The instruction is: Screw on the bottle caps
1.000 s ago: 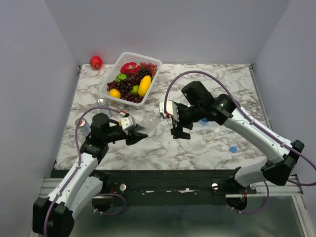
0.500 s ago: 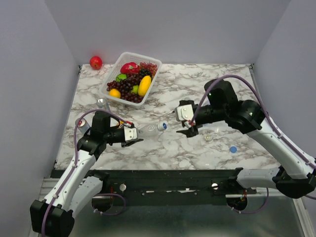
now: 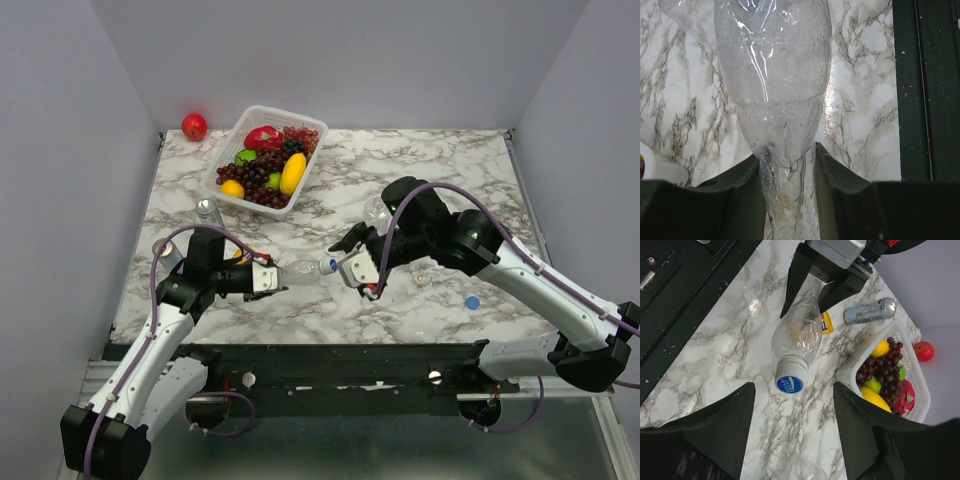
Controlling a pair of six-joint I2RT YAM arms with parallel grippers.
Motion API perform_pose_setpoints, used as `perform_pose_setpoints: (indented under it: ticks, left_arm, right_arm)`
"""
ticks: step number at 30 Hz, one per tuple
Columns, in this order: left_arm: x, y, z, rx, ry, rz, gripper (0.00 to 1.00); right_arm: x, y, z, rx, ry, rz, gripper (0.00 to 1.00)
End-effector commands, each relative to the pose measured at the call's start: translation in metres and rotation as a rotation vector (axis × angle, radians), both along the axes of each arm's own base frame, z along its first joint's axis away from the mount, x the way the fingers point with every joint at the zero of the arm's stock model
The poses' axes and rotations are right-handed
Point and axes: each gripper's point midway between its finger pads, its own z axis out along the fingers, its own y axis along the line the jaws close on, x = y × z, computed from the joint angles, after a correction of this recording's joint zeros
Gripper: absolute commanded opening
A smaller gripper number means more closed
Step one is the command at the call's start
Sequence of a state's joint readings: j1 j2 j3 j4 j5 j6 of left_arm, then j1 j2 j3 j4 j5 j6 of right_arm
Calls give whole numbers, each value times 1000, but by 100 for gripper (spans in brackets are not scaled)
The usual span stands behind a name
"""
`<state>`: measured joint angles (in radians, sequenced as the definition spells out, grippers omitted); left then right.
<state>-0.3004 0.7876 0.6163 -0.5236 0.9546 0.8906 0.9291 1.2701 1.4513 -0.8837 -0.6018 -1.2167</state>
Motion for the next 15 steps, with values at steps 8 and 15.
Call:
perform_pose_setpoints:
  ticks: [8, 15]
  left_arm:
    - [1, -9, 29, -65, -42, -37, 0]
    - [4, -10, 30, -73, -39, -34, 0]
  right_arm:
    - [1, 13, -17, -22, -8, 61, 68]
    - [4, 15, -22, -30, 3, 47, 60]
